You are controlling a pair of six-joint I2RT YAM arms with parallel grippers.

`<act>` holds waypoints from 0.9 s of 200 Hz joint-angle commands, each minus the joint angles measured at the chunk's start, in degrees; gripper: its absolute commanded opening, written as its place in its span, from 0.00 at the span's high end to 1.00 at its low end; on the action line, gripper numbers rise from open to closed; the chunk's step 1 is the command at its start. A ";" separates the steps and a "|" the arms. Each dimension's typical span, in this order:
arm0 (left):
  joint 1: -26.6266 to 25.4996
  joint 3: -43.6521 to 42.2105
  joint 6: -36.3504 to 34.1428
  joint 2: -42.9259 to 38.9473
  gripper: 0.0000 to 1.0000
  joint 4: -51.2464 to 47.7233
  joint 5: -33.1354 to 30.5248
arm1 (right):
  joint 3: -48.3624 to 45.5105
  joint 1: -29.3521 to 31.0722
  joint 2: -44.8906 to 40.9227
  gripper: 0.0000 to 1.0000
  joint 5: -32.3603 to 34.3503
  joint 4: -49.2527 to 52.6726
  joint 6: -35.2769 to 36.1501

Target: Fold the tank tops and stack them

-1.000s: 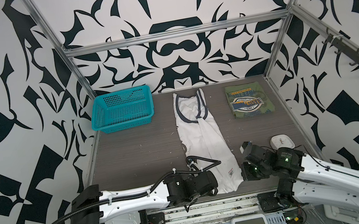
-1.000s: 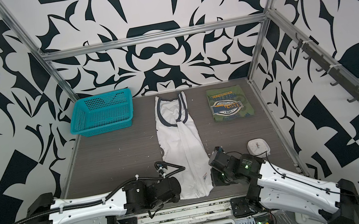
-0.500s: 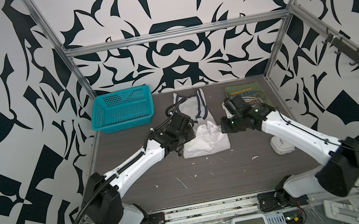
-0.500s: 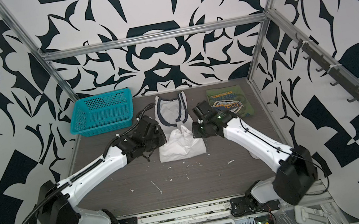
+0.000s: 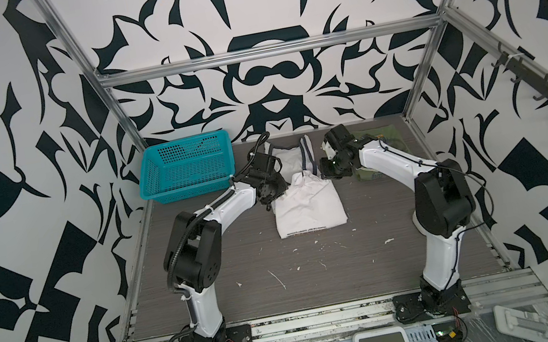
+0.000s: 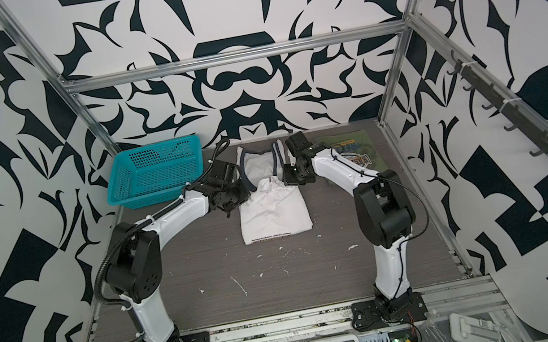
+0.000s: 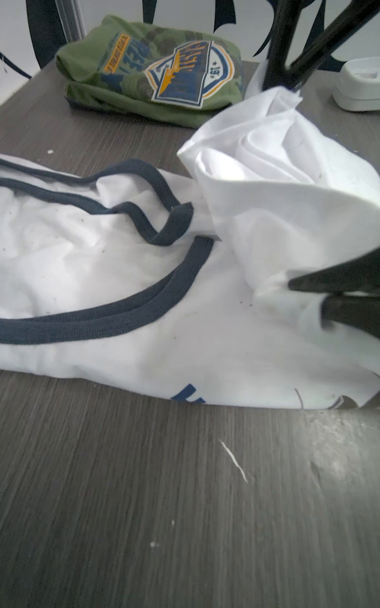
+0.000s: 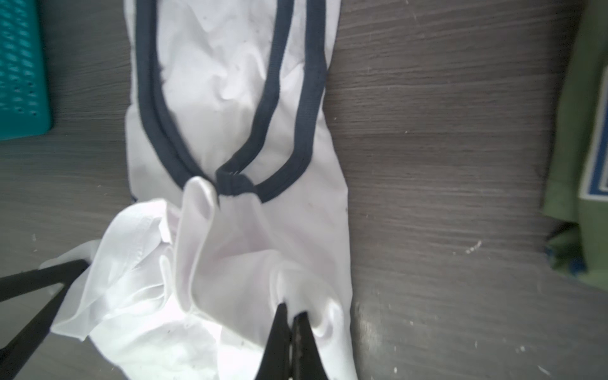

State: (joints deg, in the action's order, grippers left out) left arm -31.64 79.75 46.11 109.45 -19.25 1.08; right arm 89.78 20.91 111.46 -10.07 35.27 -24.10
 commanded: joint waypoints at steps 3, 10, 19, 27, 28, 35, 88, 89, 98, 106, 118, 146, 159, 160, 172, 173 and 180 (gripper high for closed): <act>1.10 1.45 1.17 1.10 0.96 0.67 0.20 | 4.61 0.14 1.91 1.00 -1.74 -0.63 0.72; 1.42 1.28 1.88 1.20 0.88 0.85 0.13 | 5.17 0.03 2.77 0.99 -1.65 -0.49 0.79; 1.70 1.12 2.40 1.54 0.78 1.10 0.17 | 6.01 -0.07 3.76 0.89 -1.16 -0.19 0.79; 1.99 1.41 2.36 1.89 0.71 1.16 0.33 | 6.93 -0.16 4.42 0.78 -0.43 0.74 0.76; 1.96 1.52 2.34 1.99 0.70 1.11 0.33 | 7.05 -0.16 4.49 0.78 -0.37 0.84 0.78; 2.26 2.17 2.31 2.30 0.63 -0.04 -0.05 | 7.66 -0.16 4.66 0.68 0.68 1.65 0.83; 3.12 -0.24 -0.32 -4.70 0.40 -3.44 -6.27 | 2.68 1.37 -3.32 0.53 6.94 3.68 1.57; 3.10 -0.36 -0.32 -4.87 0.40 -3.39 -6.32 | 2.42 1.48 -3.47 0.53 6.92 3.54 1.58; 2.60 -1.92 -0.32 -6.07 0.41 -2.65 -6.36 | 1.30 2.28 -4.20 0.54 6.23 2.62 1.67; 2.01 -2.92 -0.32 -6.65 0.42 -1.72 -5.94 | 0.78 2.85 -4.04 0.54 5.27 2.00 1.70; 0.87 -3.90 -0.47 -6.80 0.43 -0.05 -5.32 | 0.94 3.38 -2.64 0.55 4.08 1.29 1.73; 0.13 -1.36 -1.15 -2.19 0.47 1.86 -2.41 | 4.49 3.62 2.94 0.60 0.82 0.06 1.30; 0.26 0.74 -1.59 0.94 0.48 2.31 -2.06 | 7.19 3.52 5.89 0.62 1.27 0.34 1.45; 0.30 0.93 -1.61 1.12 0.48 2.30 -2.05 | 7.31 3.52 6.10 0.62 1.32 0.47 1.48; 0.86 3.41 -2.08 4.17 0.49 2.29 -1.47 | 10.66 3.31 9.08 0.63 1.79 1.71 2.42; 0.91 3.58 -2.12 4.40 0.49 2.28 -1.54 | 10.93 3.29 9.32 0.63 1.93 1.81 2.54; 1.33 4.82 -2.24 5.98 0.49 2.37 -1.67 | 12.94 3.14 11.03 0.64 2.69 2.80 3.12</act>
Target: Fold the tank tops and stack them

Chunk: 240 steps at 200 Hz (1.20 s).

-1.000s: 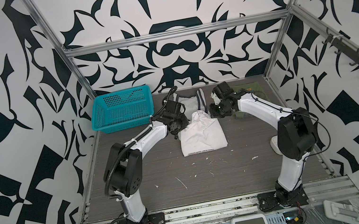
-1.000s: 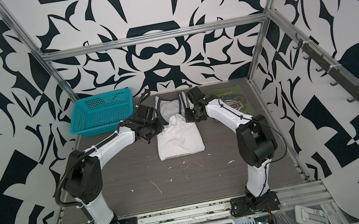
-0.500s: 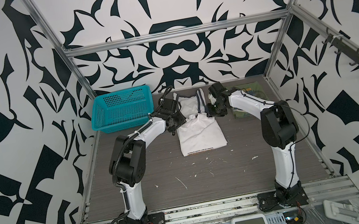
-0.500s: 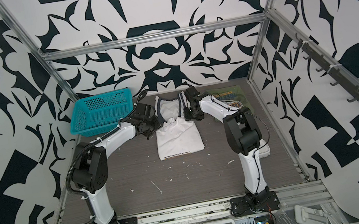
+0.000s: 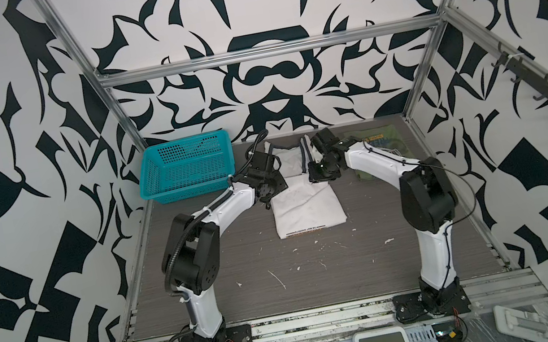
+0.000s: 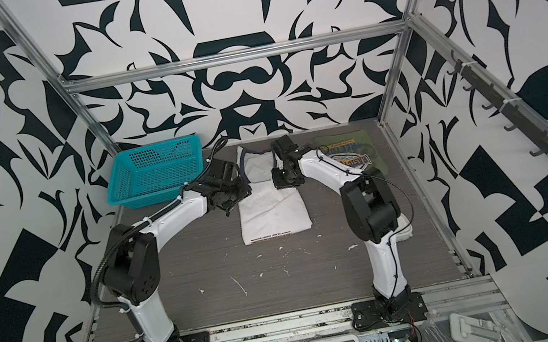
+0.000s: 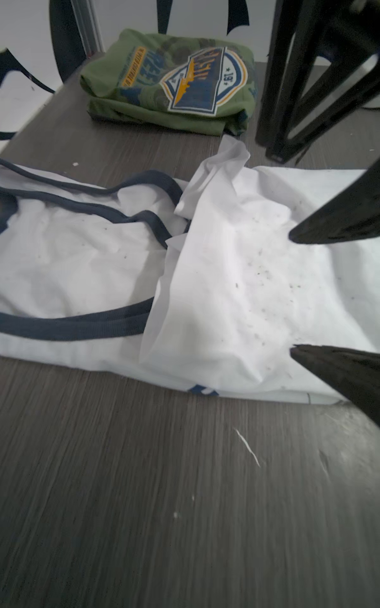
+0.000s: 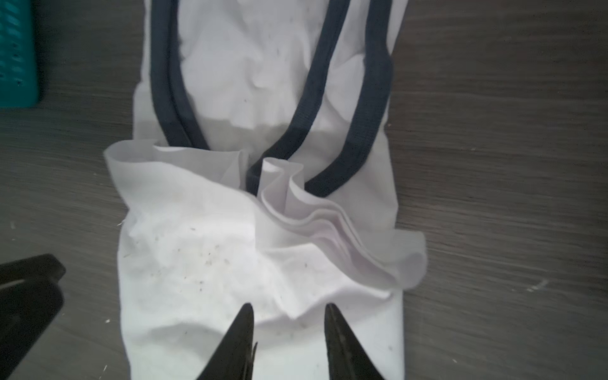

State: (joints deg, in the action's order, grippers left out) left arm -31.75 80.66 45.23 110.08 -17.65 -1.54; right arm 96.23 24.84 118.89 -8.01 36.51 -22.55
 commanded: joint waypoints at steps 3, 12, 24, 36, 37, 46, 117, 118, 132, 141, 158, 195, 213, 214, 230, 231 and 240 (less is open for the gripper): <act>1.65 4.44 -1.45 6.06 0.49 0.77 0.85 | 7.41 -0.91 4.34 0.64 1.07 2.00 1.67; 2.29 5.91 -1.64 8.07 0.49 0.99 0.75 | 9.64 -1.31 6.05 0.65 2.44 3.27 1.94; 3.23 8.04 -1.81 10.87 0.49 0.72 1.11 | 11.96 -2.16 8.29 0.65 3.97 4.36 2.37; 4.02 10.03 -1.90 13.37 0.49 -0.37 1.51 | 14.06 -3.11 10.04 0.64 4.41 5.42 2.42; 4.09 10.12 -1.90 13.52 0.49 -0.41 1.53 | 14.20 -3.21 10.17 0.64 4.45 5.46 2.42; 4.40 10.81 -1.86 14.67 0.49 -0.65 1.69 | 15.45 -3.83 11.19 0.63 4.23 6.12 2.42; 4.75 11.06 -2.68 6.34 0.41 -7.04 2.33 | 17.42 -4.40 2.92 0.46 5.20 13.73 3.82; 4.76 11.04 -2.69 5.96 0.40 -7.35 2.33 | 17.15 -4.38 2.75 0.46 5.20 13.83 3.82; 4.34 7.94 -2.40 0.64 0.37 -9.15 1.95 | 10.60 -4.19 -3.63 0.45 4.45 13.03 3.11; 3.75 4.12 -1.87 -3.52 0.36 -9.17 1.36 | 4.54 -4.10 -8.26 0.44 3.94 11.66 2.06; 1.87 -5.23 -0.24 -12.00 0.34 -8.14 0.01 | -9.89 -4.10 -17.84 0.43 0.85 6.03 -0.27; -2.97 -24.76 4.63 -25.93 0.34 -4.71 -0.44 | -34.86 -4.12 -33.36 0.41 -5.55 -5.06 -4.02; -4.42 -32.03 7.23 -29.82 0.34 -0.93 1.22 | -41.84 -4.08 -35.76 0.41 -8.52 -9.19 -5.67; -4.48 -32.35 7.41 -30.21 0.34 -0.93 1.25 | -42.18 -4.09 -35.88 0.41 -8.69 -9.32 -5.76; -5.06 -37.49 9.53 -31.91 0.33 3.61 2.05 | -45.84 -4.26 -36.40 0.41 -9.54 -12.52 -6.69; -5.07 -37.72 9.62 -31.93 0.33 3.90 2.10 | -46.03 -4.26 -36.38 0.42 -9.56 -12.65 -6.75; -5.09 -39.72 10.26 -32.08 0.33 6.13 2.45 | -47.12 -4.43 -36.10 0.41 -9.33 -13.89 -7.06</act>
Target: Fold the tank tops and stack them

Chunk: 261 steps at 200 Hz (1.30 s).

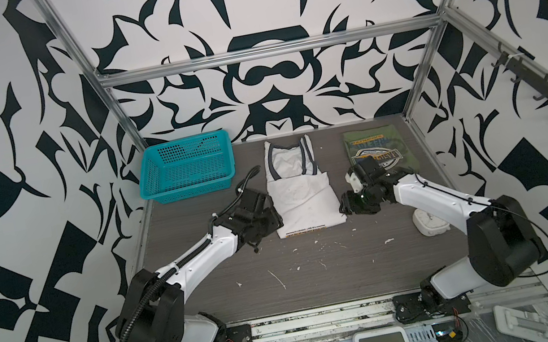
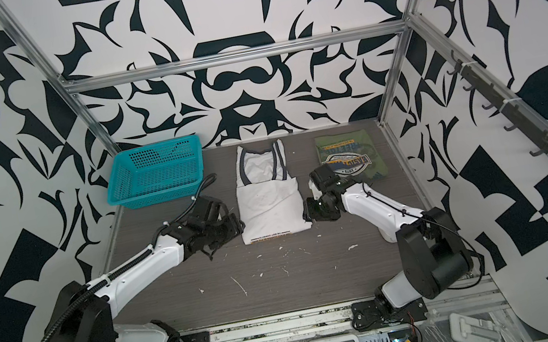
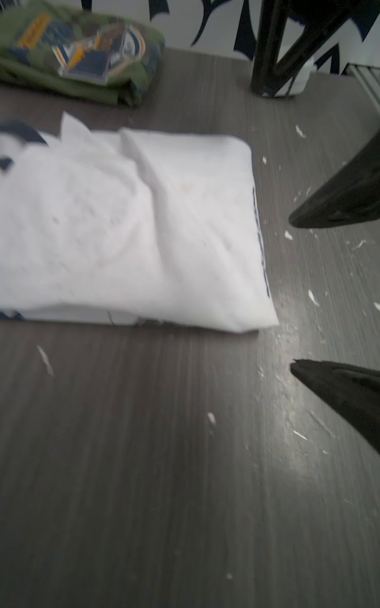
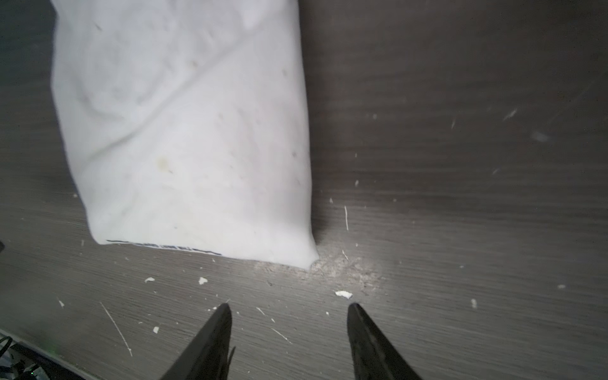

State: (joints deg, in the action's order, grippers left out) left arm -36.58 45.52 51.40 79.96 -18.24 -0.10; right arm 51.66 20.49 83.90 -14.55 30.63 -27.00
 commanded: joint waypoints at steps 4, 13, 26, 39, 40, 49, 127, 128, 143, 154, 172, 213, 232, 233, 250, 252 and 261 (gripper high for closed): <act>-0.33 -5.27 4.44 -1.84 0.33 7.57 1.00 | -2.85 -0.20 -0.80 0.41 -2.77 -8.45 -2.70; -0.29 -6.74 4.72 -1.46 0.33 10.17 1.47 | -3.31 -0.43 -0.04 0.41 -3.15 -9.53 -2.75; -0.30 -7.85 5.18 -0.44 0.33 13.62 2.30 | -3.93 -0.76 0.85 0.41 -4.09 -11.43 -3.15; -0.28 -8.00 5.17 1.06 0.33 15.83 3.31 | -4.45 -0.96 2.01 0.41 -4.70 -13.28 -3.82; -0.26 -7.99 5.19 1.15 0.33 15.89 3.37 | -4.54 -0.97 2.12 0.41 -4.70 -13.34 -3.87; -0.28 -7.75 5.25 2.19 0.33 16.79 3.56 | -4.81 -1.14 3.07 0.41 -4.96 -14.36 -4.18; -0.29 -5.73 5.57 11.85 0.46 22.12 5.77 | -6.22 -1.42 8.66 0.57 -6.89 -17.93 -4.94; -0.31 -5.72 5.56 11.91 0.46 22.16 5.79 | -6.22 -1.42 8.74 0.57 -6.85 -17.95 -4.97; -0.25 -5.36 5.69 13.12 0.51 22.80 6.22 | -6.78 -1.45 9.41 0.63 -7.54 -18.70 -5.15; -0.30 -5.28 5.74 13.64 0.55 23.31 6.72 | -7.05 -1.42 9.66 0.67 -7.90 -19.07 -5.42; -0.34 -5.36 5.91 13.44 0.63 23.51 7.08 | -7.51 -1.46 9.21 0.75 -8.10 -19.29 -5.69; -0.96 -5.42 5.57 10.72 0.88 21.10 5.70 | -8.21 -1.13 4.86 0.99 -7.00 -17.07 -5.99; -2.79 -5.25 4.90 7.79 0.99 18.22 3.02 | -8.80 -0.85 1.41 1.00 -6.41 -14.36 -5.87; -2.97 -5.30 4.83 7.68 0.99 18.10 2.88 | -8.83 -0.83 1.30 1.00 -6.39 -14.19 -5.87; -5.30 -5.80 4.83 4.18 1.00 15.16 0.38 | -9.63 -0.56 -2.12 1.00 -6.11 -11.14 -5.71; -5.62 -5.90 4.91 3.70 1.00 14.81 0.08 | -9.71 -0.61 -2.57 1.00 -6.11 -10.66 -5.70; -7.32 -6.58 5.32 1.09 1.00 13.38 -1.57 | -10.06 -0.53 -4.66 1.00 -6.20 -8.47 -5.77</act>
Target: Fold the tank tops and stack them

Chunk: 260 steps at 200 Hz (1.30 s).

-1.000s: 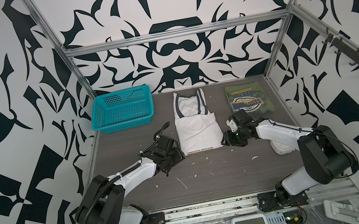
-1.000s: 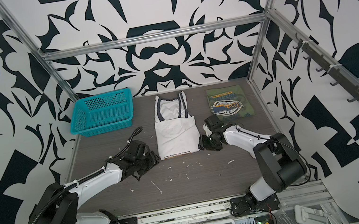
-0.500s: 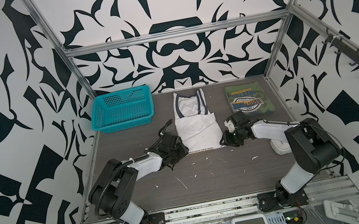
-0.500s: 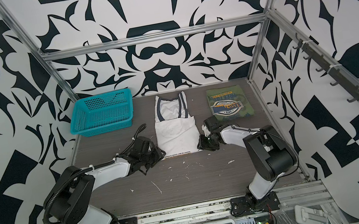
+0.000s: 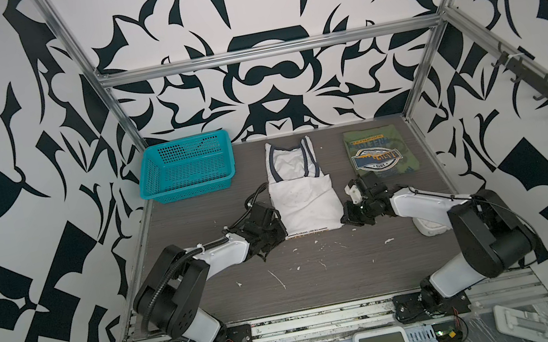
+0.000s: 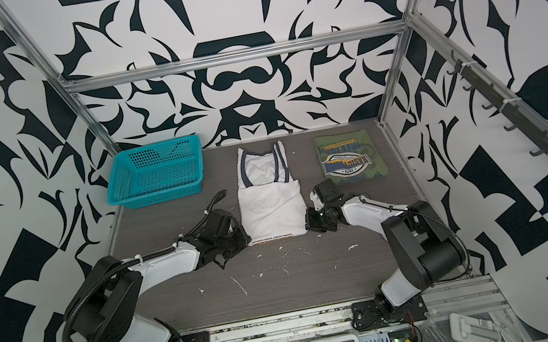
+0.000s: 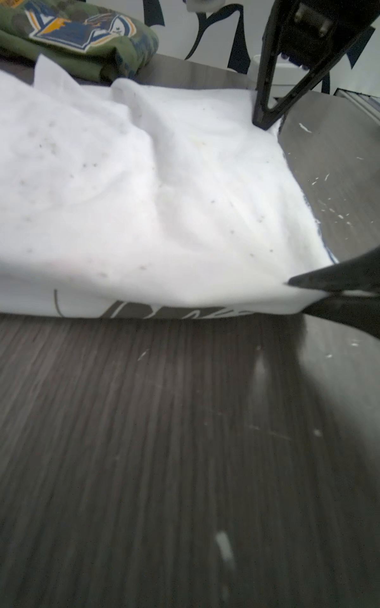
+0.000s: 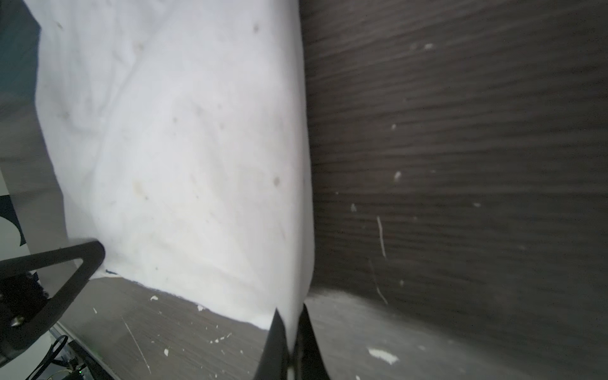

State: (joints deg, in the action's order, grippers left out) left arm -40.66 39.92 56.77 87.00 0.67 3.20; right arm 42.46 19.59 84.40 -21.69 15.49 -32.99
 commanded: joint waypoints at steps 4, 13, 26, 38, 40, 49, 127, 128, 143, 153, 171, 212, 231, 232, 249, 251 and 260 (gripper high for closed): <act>-4.07 -1.35 0.19 -7.25 1.00 -6.33 -5.66 | -1.09 0.40 -6.16 1.00 1.02 7.80 0.21; -6.04 -2.06 0.86 -10.16 1.00 -8.46 -7.49 | -1.60 0.62 -9.10 1.00 1.10 10.22 0.14; -9.31 -2.87 2.22 -15.29 1.00 -11.92 -10.07 | -2.41 0.79 -13.89 1.00 1.30 14.14 -0.39; -12.52 -3.18 3.77 -19.71 1.00 -15.39 -12.42 | -2.60 1.11 -19.01 1.00 1.06 18.19 -0.99; -13.06 -3.23 4.11 -20.39 1.00 -15.84 -12.80 | -2.57 1.14 -19.82 1.00 0.98 18.71 -1.08; -15.39 -3.19 5.65 -23.39 1.00 -18.23 -14.44 | -2.03 1.44 -23.39 1.00 0.79 22.13 -1.56; -20.94 6.89 7.88 -32.61 1.00 -25.40 -24.58 | 17.14 2.55 -23.70 1.00 -2.36 29.26 -4.32; -20.81 7.13 7.76 -32.47 1.00 -25.56 -24.74 | 17.45 2.55 -23.51 1.00 -2.37 29.12 -4.30; -16.48 10.75 6.09 -29.39 1.00 -26.60 -24.92 | 21.82 2.55 -17.83 1.00 -2.61 27.21 -3.85; -12.44 12.27 5.51 -27.02 1.00 -25.91 -22.54 | 25.14 2.53 -13.93 1.00 -2.51 26.54 -2.80; -4.87 14.18 4.14 -22.05 1.00 -21.41 -15.64 | 31.48 2.30 -5.75 1.00 -2.03 27.14 -1.26; 5.37 22.69 0.92 -8.37 1.00 -19.04 -9.18 | 43.79 0.96 10.86 1.00 -4.36 27.37 0.16; 9.03 25.89 0.46 -2.40 1.00 -16.37 -5.25 | 48.60 -0.61 17.57 1.00 -5.94 27.05 0.12; 9.25 26.07 0.41 -2.07 1.00 -16.30 -5.06 | 48.86 -0.70 17.87 1.00 -5.97 27.05 0.12; 11.77 29.72 -0.34 3.55 1.00 -15.23 -2.32 | 52.99 -1.95 22.69 1.00 -6.49 27.49 -0.05; 12.11 30.25 -0.41 4.32 1.00 -15.18 -1.95 | 53.52 -2.07 23.19 1.00 -6.65 27.43 -0.05; 13.30 32.08 -0.57 7.13 1.00 -14.79 -0.17 | 55.50 -2.62 25.35 1.00 -7.13 27.45 -0.05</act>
State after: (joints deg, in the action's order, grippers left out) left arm -30.20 67.48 58.00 88.92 -16.86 -2.83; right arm 91.85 18.46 106.98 -26.72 42.54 -34.02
